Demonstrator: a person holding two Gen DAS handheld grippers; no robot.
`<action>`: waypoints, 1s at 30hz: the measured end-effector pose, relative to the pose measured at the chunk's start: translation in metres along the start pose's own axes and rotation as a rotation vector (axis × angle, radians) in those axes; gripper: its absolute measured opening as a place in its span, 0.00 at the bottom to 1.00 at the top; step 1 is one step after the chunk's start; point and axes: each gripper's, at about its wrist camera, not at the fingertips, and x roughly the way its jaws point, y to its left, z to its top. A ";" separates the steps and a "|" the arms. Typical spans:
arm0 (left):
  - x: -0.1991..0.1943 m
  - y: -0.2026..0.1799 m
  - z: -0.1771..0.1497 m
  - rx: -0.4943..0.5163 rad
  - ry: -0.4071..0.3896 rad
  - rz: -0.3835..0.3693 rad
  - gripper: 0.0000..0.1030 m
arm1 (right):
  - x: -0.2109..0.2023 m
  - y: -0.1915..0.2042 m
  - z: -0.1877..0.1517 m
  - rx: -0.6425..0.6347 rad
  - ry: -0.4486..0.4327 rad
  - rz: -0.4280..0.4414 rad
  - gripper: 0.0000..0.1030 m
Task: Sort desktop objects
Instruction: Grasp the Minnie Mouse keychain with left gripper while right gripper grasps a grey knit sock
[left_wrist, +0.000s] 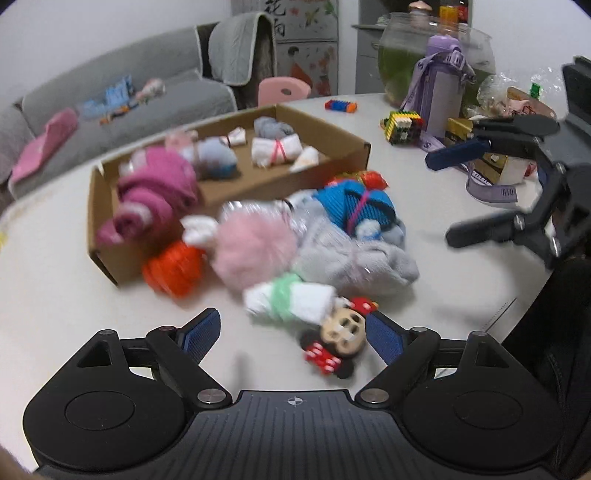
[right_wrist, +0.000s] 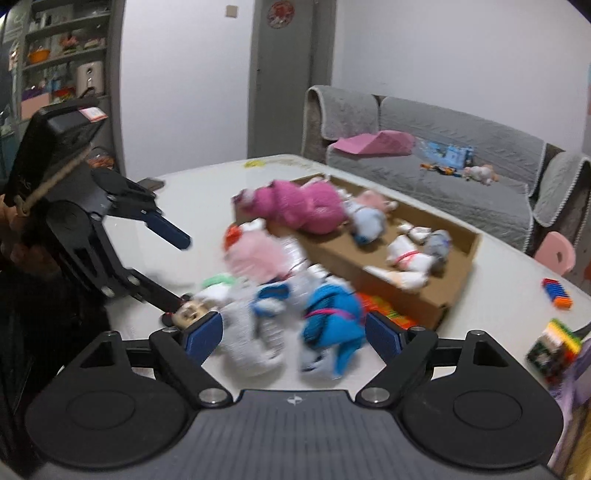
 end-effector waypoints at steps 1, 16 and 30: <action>0.002 -0.001 0.000 -0.022 0.002 -0.005 0.87 | 0.002 0.005 -0.001 -0.007 0.000 0.013 0.80; 0.026 -0.006 -0.010 -0.215 0.009 0.056 0.84 | -0.010 0.023 -0.018 -0.047 -0.004 -0.014 0.88; -0.009 0.034 -0.045 -0.269 0.014 0.142 0.82 | 0.049 0.050 0.002 -0.149 0.016 0.032 0.85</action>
